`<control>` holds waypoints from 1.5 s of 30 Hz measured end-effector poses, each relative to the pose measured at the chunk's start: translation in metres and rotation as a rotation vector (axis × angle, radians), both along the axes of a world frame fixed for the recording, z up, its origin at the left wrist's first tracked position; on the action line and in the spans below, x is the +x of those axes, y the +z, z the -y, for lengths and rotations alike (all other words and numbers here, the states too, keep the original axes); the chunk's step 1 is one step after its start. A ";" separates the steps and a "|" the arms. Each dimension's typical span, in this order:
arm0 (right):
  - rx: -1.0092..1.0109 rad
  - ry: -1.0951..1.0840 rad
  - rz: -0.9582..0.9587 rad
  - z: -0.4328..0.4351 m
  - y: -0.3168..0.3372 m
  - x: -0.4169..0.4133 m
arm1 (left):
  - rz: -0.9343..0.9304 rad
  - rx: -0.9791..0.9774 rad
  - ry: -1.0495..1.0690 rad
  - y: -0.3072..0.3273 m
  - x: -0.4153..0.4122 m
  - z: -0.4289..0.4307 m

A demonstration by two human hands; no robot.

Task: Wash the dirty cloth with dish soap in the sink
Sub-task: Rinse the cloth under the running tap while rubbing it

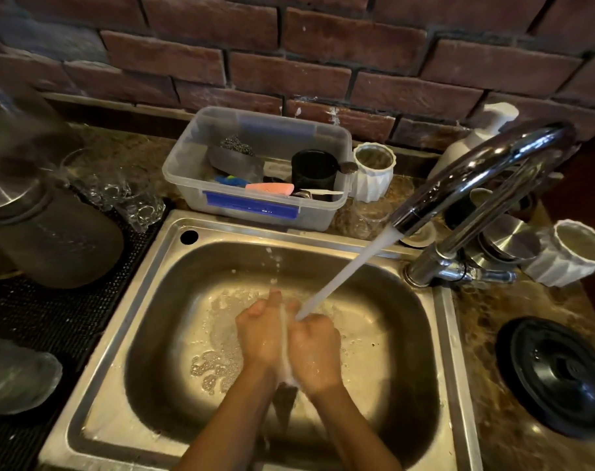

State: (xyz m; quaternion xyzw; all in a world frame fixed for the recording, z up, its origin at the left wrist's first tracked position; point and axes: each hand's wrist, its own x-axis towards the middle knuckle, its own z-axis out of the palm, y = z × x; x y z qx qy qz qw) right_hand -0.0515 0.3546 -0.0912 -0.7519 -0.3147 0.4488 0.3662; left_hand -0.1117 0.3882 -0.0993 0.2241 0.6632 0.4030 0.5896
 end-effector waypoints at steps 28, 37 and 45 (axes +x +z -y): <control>0.019 -0.068 -0.024 0.011 0.000 0.015 | 0.003 -0.104 0.199 -0.007 0.009 0.013; -0.049 -0.053 -0.102 0.011 -0.009 -0.005 | 0.006 -0.049 0.100 -0.019 0.005 0.015; -0.086 -0.115 -0.101 0.002 -0.012 -0.001 | -0.032 -0.075 0.157 -0.009 0.012 0.008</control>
